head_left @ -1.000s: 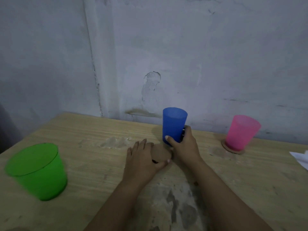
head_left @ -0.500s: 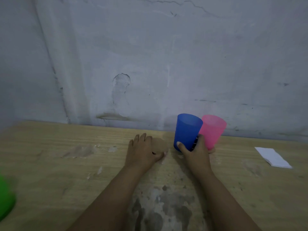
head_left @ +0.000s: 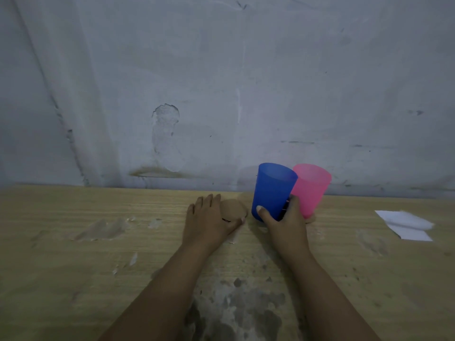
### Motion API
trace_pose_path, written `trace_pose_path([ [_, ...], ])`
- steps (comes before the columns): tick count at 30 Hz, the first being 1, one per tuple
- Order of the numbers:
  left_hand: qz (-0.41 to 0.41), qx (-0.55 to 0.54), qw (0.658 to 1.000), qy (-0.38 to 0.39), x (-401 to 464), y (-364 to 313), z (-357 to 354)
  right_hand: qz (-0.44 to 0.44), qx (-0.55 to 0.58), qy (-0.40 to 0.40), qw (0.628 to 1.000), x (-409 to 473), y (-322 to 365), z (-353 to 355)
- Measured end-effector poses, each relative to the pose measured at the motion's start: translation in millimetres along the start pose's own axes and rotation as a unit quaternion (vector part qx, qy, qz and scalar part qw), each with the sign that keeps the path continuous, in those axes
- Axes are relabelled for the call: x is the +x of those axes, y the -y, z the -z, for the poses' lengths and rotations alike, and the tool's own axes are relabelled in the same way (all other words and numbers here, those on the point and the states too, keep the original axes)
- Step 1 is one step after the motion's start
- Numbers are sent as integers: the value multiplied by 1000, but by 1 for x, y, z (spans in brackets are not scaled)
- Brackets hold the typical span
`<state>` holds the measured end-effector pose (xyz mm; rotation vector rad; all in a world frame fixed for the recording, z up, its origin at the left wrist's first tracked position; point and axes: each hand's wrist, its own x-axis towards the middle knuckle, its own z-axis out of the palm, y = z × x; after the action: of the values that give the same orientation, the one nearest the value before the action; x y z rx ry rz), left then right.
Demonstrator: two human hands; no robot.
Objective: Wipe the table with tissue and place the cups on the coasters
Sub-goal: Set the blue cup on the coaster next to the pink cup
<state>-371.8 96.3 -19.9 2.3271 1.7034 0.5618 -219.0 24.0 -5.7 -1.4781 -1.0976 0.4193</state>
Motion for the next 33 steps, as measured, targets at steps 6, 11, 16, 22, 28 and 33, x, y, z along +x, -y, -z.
trace_pose_path([
  [6,-4,19,1000,8,-12,8,2,11,3,33,999,10,7,-12],
  [11,-17,70,997,24,-25,18,3,21,6,70,997,15,15,-35],
  [16,-16,76,997,28,-29,20,4,12,-10,87,996,12,13,-48],
  [22,-13,90,995,37,-31,19,5,7,-40,100,994,15,8,-49],
  [28,-8,91,995,44,-31,17,6,16,-65,113,991,15,4,-52],
  [33,-6,81,996,48,-35,16,6,-2,-60,110,992,12,6,-51],
])
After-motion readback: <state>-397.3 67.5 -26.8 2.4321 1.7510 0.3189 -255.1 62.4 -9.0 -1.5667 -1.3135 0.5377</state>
